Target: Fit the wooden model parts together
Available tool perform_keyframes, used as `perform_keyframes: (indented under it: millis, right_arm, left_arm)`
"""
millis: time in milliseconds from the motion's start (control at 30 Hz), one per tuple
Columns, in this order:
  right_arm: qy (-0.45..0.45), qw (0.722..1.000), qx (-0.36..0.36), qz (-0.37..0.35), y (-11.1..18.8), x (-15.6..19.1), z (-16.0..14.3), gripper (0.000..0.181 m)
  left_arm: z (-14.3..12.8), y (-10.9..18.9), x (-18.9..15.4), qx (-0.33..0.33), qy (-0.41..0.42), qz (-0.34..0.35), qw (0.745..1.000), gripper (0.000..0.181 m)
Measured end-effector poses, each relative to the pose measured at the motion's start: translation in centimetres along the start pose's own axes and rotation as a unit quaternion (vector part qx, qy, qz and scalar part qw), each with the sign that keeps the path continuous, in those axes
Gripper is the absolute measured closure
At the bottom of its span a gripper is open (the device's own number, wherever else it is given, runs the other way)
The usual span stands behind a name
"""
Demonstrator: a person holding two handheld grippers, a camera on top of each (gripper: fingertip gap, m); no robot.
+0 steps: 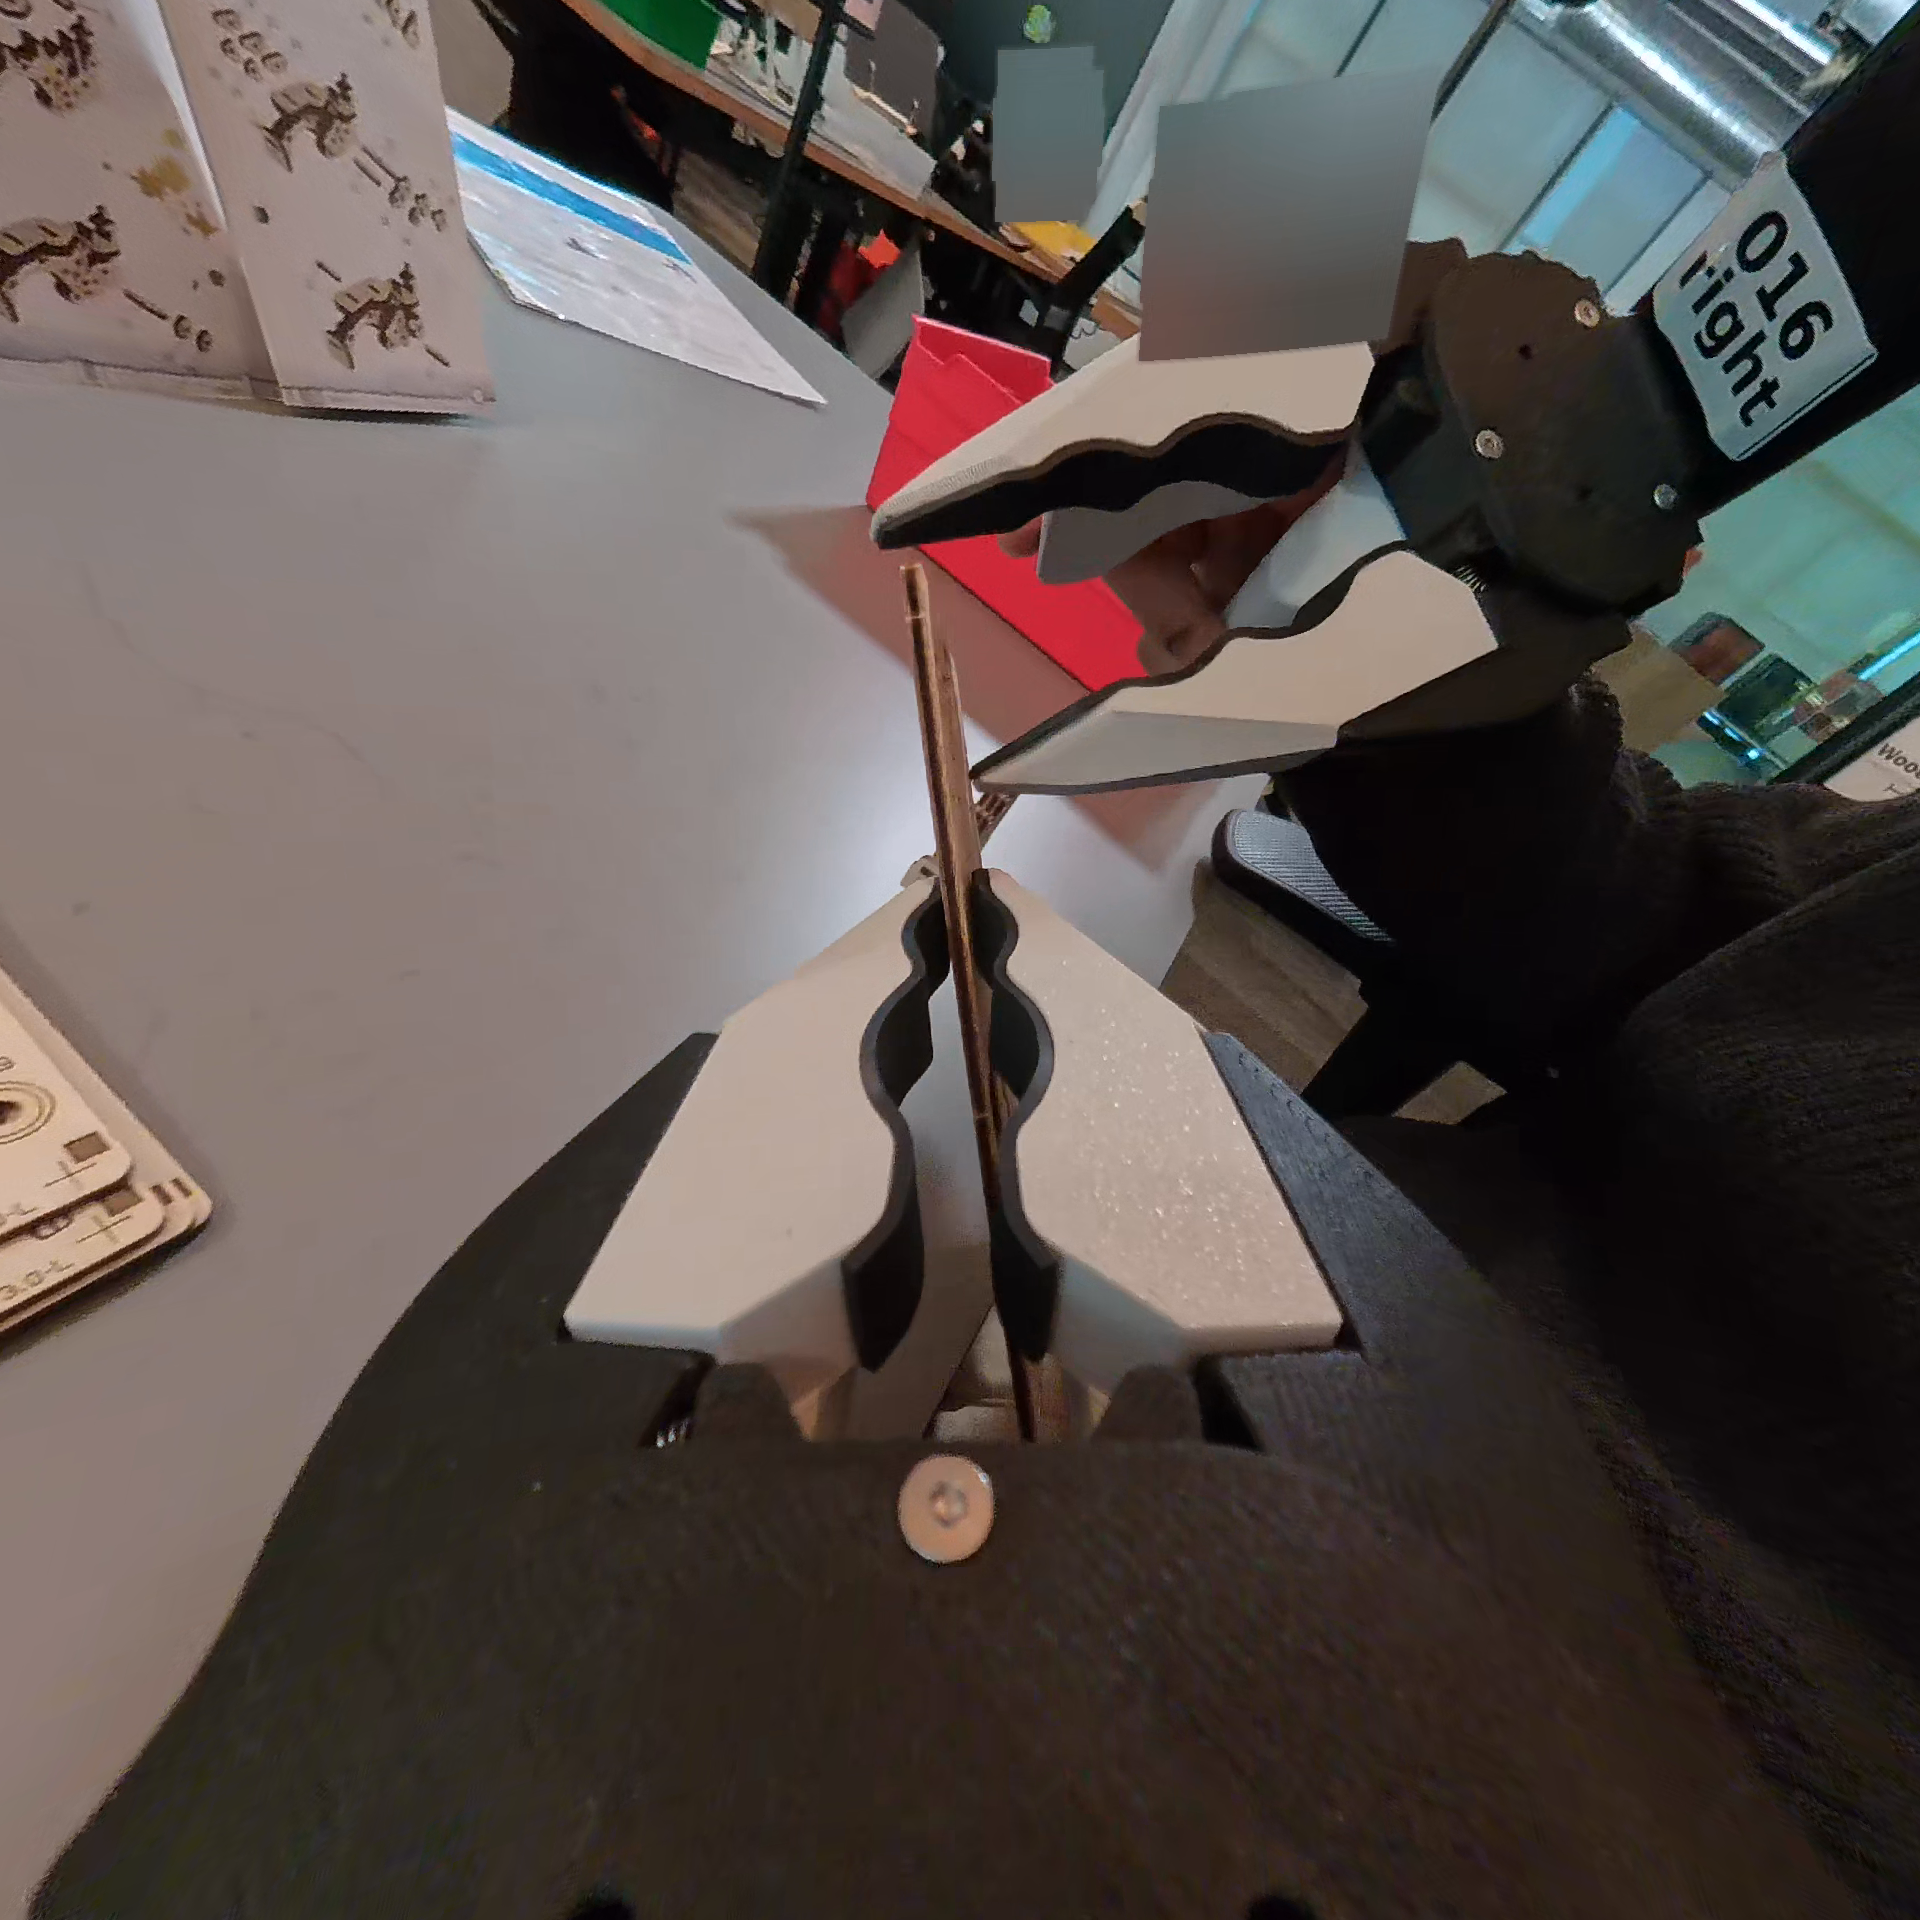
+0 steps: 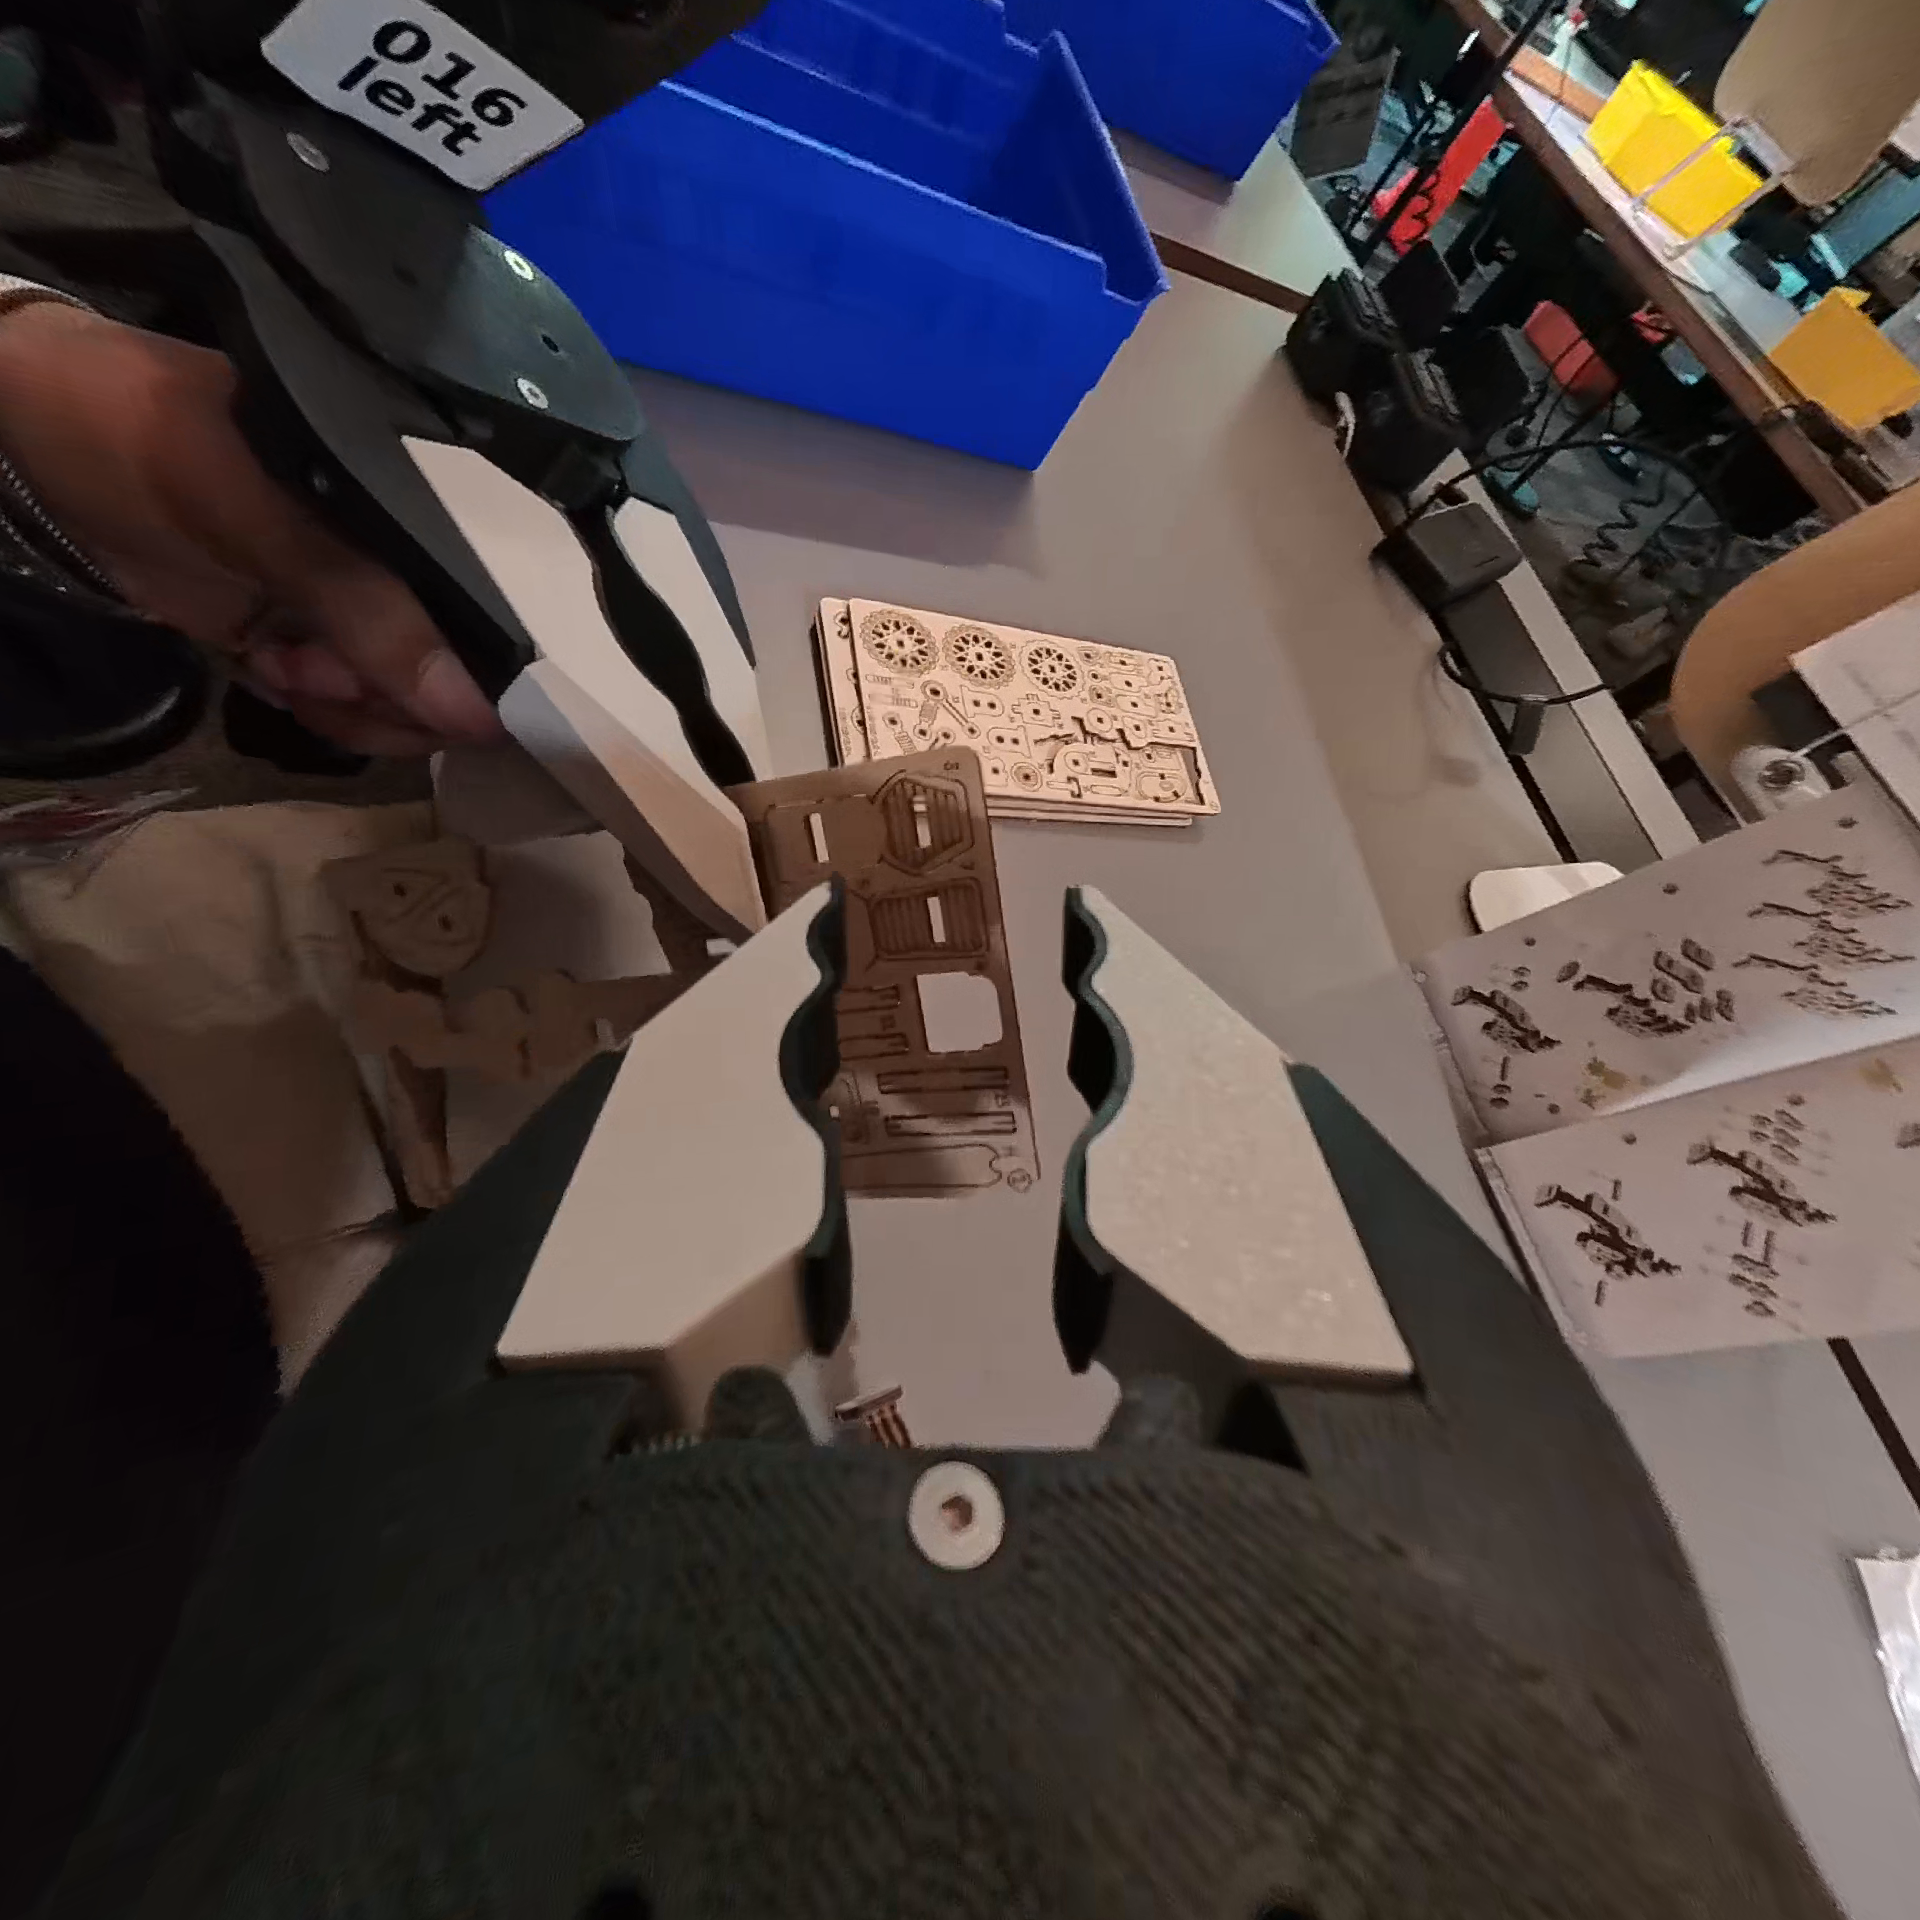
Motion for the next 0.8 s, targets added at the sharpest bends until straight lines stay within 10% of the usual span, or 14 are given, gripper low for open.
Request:
perform_keyframes:
  millis: [800]
  right_arm:
    - [-0.062, 0.988, 0.039, 0.132, -4.5, -0.9, -0.2, 0.145]
  left_arm:
    - [0.4, 2.3, 3.2, -0.016, 0.011, -0.042, 0.999, 0.178]
Point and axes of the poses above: each gripper's, where its closed fingertips meet, y back along the fingers, z out of its top, x = y × z across the jaws, the point moved 7 cm from there along y, back along the fingers, and after that the axes turned 10 degrees about -z, right-handed, at the moved point
